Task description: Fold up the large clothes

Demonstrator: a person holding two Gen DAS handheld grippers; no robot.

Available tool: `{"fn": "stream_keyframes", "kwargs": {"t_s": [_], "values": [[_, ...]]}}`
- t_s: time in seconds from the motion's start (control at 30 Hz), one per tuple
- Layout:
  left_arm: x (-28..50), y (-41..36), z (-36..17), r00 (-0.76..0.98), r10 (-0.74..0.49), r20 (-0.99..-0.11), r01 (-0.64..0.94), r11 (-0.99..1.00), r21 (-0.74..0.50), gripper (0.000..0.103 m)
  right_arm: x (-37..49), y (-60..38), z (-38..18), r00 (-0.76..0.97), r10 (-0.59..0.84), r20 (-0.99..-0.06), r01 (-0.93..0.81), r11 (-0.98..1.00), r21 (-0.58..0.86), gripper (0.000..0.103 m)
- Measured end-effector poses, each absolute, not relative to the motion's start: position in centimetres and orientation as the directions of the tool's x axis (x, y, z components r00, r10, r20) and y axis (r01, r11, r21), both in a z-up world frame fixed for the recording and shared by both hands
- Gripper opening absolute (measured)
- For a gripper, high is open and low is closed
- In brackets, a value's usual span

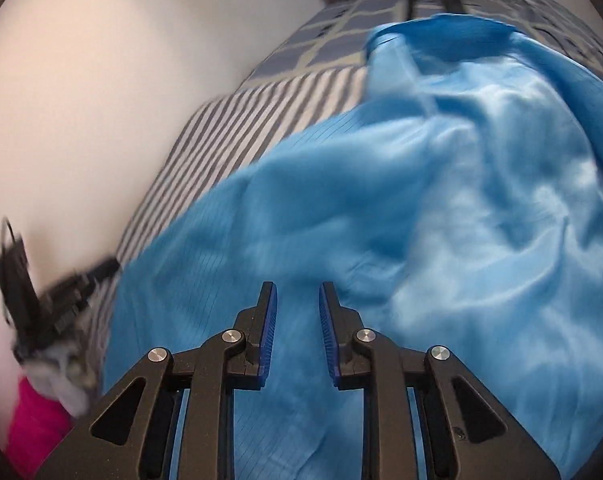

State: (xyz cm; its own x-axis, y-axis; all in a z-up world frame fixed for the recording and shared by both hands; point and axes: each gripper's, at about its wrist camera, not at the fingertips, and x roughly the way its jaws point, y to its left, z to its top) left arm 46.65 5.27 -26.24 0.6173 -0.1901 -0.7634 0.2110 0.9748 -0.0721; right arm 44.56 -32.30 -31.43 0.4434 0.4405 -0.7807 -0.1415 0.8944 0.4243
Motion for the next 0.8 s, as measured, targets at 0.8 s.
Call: {"fn": "stream_keyframes", "kwargs": {"t_s": [0.8], "values": [[12.1,10.7,-24.8,0.448,-0.440,-0.779,0.262,0.897,-0.356,0.042,26.5,-22.5,-25.4,0.341,0.496,-0.798,-0.453,0.831,0.323,0.033]]}}
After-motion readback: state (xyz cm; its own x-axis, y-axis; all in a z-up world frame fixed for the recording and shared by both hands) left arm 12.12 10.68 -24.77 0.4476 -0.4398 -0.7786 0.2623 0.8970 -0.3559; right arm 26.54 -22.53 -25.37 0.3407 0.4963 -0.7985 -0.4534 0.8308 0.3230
